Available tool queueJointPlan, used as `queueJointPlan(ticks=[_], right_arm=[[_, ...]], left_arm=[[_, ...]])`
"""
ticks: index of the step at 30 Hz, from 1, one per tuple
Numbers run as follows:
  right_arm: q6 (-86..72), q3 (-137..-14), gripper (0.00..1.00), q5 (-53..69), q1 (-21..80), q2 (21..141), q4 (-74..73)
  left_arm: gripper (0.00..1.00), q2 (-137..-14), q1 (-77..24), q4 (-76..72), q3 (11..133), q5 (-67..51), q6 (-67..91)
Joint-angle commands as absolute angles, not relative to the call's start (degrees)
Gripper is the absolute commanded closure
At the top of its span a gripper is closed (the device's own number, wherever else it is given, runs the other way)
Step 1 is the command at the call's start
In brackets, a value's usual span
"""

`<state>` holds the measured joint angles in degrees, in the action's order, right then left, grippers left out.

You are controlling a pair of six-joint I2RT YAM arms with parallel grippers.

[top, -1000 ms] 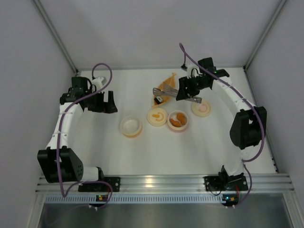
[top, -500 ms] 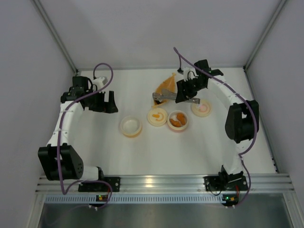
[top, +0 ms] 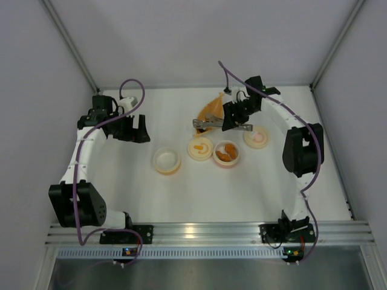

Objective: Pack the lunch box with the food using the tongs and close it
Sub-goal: Pick up the fake food from the plate.

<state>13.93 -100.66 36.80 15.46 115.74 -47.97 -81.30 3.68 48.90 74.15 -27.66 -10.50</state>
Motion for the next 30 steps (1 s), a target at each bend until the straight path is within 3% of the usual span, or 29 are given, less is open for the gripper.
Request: queueJointPlan(ticks=[1,30], right_arm=[[15.47,-103.97,0.4,38.94,15.12,117.07,-48.08],[17.84,-106.7,0.47,43.07,12.57,121.29,-52.03]], left_arm=[[0.02,-81.74,4.04,47.73,75.67,-29.27,-11.43],[0.02,-83.15,4.04,47.37,76.03,-28.74,-10.72]])
